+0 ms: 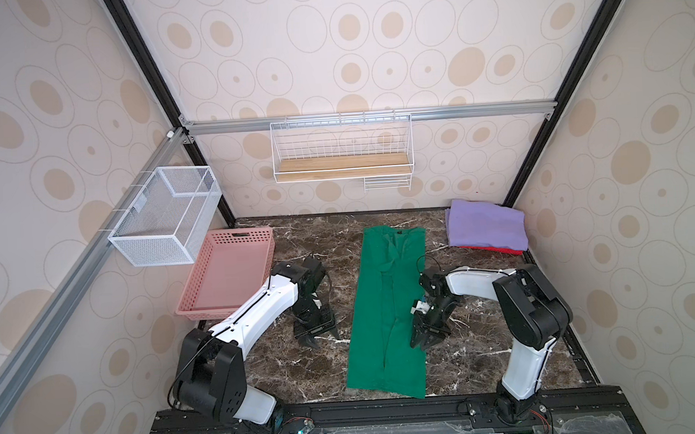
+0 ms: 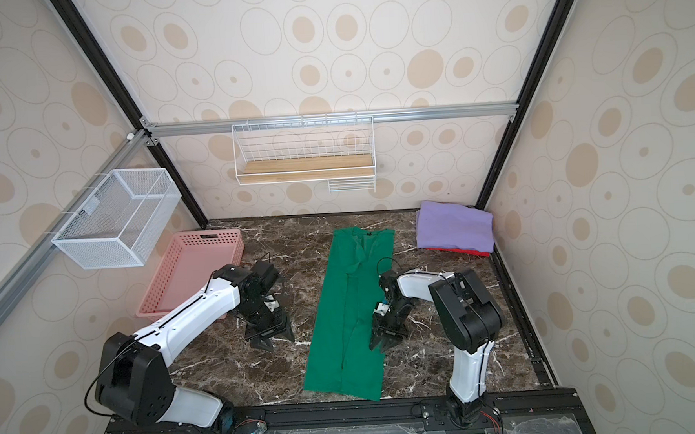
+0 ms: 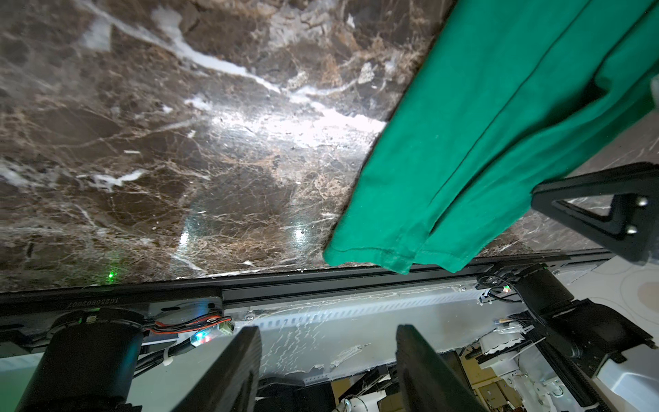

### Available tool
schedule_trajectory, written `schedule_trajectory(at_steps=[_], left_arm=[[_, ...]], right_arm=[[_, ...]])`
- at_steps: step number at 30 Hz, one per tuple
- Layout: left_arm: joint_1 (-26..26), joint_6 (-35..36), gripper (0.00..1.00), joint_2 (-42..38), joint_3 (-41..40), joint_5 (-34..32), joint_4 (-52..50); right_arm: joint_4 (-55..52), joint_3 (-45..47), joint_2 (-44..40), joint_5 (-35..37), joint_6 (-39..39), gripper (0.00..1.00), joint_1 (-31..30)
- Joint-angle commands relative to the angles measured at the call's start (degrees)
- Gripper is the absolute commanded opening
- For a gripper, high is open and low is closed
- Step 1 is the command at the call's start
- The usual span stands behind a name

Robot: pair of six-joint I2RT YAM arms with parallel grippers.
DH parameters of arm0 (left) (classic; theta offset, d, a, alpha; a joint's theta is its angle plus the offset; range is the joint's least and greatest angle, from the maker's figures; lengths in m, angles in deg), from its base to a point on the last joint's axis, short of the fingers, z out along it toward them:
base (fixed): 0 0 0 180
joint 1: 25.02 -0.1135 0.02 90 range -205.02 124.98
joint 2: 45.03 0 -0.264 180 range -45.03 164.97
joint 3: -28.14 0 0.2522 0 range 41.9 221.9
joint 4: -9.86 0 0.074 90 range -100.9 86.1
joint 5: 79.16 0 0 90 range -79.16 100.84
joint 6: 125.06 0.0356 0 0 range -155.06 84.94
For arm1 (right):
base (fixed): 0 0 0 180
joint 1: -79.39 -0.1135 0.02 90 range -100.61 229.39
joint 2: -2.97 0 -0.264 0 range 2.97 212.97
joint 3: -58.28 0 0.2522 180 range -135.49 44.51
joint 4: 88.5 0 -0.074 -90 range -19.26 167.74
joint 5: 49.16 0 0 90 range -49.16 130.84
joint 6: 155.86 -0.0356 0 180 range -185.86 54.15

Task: Fold and stack t-shirts
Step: Adjust the T-shirt at the center of the board.

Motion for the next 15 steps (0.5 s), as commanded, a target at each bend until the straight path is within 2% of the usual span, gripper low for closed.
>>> schedule_trajectory(at_steps=[1, 6, 11, 15], left_arm=[[0.3, 1.5, 0.64, -1.2, -1.3, -0.4, -2.1], [0.3, 1.6, 0.64, -1.3, -1.6, 0.6, -0.5], [0.4, 1.5, 0.64, -2.1, -8.1, 4.5, 8.9], [1.0, 2.8, 0.64, -2.8, -10.2, 5.8, 11.5]], right_arm=[[-1.4, -1.4, 2.6, 9.7, 5.0, 0.40, 3.9], [-3.7, -4.8, 2.9, 10.8, 6.9, 0.40, 7.8], [-5.6, -7.5, 1.9, 12.9, 7.6, 0.41, 8.9], [-6.7, -7.1, -3.0, 11.3, 6.2, 0.43, 8.9]])
